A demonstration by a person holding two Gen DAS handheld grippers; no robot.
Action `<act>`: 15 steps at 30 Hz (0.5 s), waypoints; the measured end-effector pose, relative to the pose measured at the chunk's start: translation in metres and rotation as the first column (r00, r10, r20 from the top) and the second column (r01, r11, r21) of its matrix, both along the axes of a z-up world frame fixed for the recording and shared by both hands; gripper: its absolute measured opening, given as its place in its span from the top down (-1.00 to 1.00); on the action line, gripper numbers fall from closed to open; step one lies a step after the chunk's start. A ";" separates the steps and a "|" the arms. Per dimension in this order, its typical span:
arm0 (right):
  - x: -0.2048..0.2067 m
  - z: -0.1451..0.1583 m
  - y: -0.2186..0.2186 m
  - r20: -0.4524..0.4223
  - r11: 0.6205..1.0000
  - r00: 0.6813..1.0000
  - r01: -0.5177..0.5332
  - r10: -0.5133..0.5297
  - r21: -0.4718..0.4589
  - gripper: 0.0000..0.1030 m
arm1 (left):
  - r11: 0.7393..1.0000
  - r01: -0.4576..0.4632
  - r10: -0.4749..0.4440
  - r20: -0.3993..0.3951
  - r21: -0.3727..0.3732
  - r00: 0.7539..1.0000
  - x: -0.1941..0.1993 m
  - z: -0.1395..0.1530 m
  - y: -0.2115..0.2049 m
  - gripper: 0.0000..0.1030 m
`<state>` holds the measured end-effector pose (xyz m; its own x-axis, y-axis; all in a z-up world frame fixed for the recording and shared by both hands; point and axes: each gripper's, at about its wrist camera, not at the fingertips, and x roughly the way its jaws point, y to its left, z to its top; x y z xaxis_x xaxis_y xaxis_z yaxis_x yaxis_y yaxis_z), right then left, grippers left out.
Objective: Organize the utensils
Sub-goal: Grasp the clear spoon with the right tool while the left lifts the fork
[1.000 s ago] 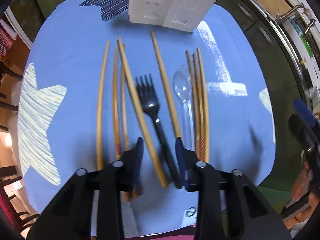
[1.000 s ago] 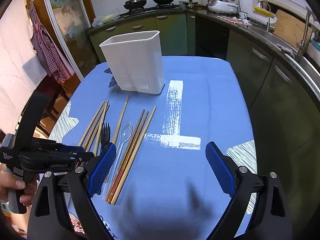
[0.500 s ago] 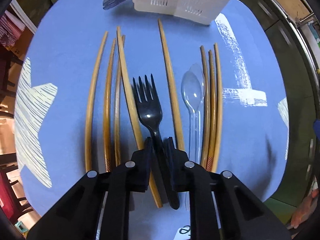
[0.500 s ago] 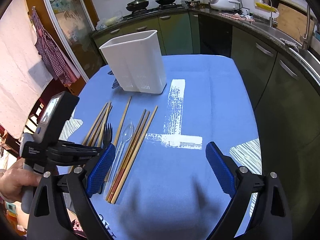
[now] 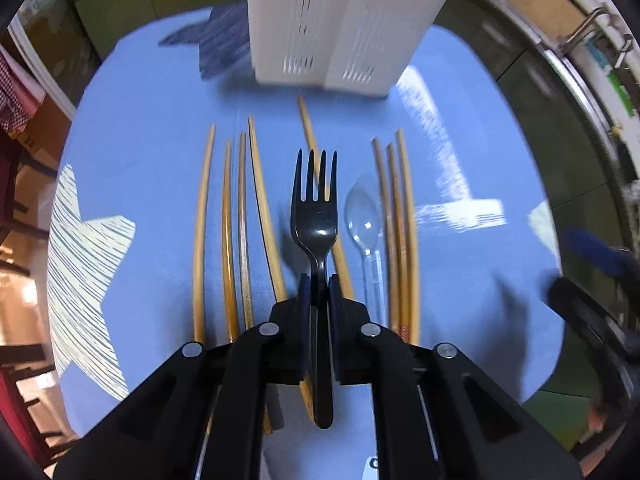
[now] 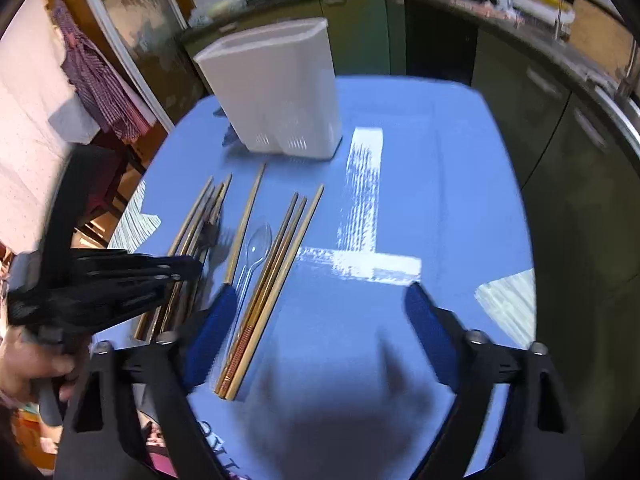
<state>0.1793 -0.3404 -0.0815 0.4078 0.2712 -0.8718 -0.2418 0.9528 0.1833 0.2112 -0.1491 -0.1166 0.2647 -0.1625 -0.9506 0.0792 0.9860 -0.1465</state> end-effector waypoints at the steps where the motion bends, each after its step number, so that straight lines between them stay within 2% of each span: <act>1: 0.004 -0.003 0.003 -0.017 1.000 1.000 0.009 -0.009 -0.011 0.10 | 1.000 0.007 -0.007 0.023 -0.010 1.000 -0.001 0.007 0.002 0.83; 2: 0.008 -0.007 0.008 -0.036 1.000 0.999 0.010 -0.010 -0.019 0.20 | 1.000 0.012 -0.011 0.039 -0.017 0.999 -0.002 0.011 0.005 0.83; 5: 0.016 -0.017 0.028 -0.092 1.000 0.996 -0.015 0.014 -0.007 0.24 | 0.999 0.021 -0.017 0.094 -0.042 0.995 -0.014 0.025 0.009 0.83; 10: 0.024 -0.035 0.075 -0.161 0.997 0.985 -0.070 0.064 -0.031 0.58 | 0.998 0.030 -0.020 0.172 -0.055 0.985 -0.032 0.039 0.027 0.83; 12: 0.031 -0.044 0.087 -0.191 0.996 0.980 -0.071 0.061 -0.049 0.70 | 0.997 0.036 -0.024 0.185 -0.062 0.982 -0.038 0.043 0.034 0.83; 15: 0.036 -0.052 0.099 -0.213 0.995 0.976 -0.067 0.049 -0.078 0.74 | 0.997 0.044 -0.030 0.188 -0.069 0.982 -0.043 0.043 0.041 0.83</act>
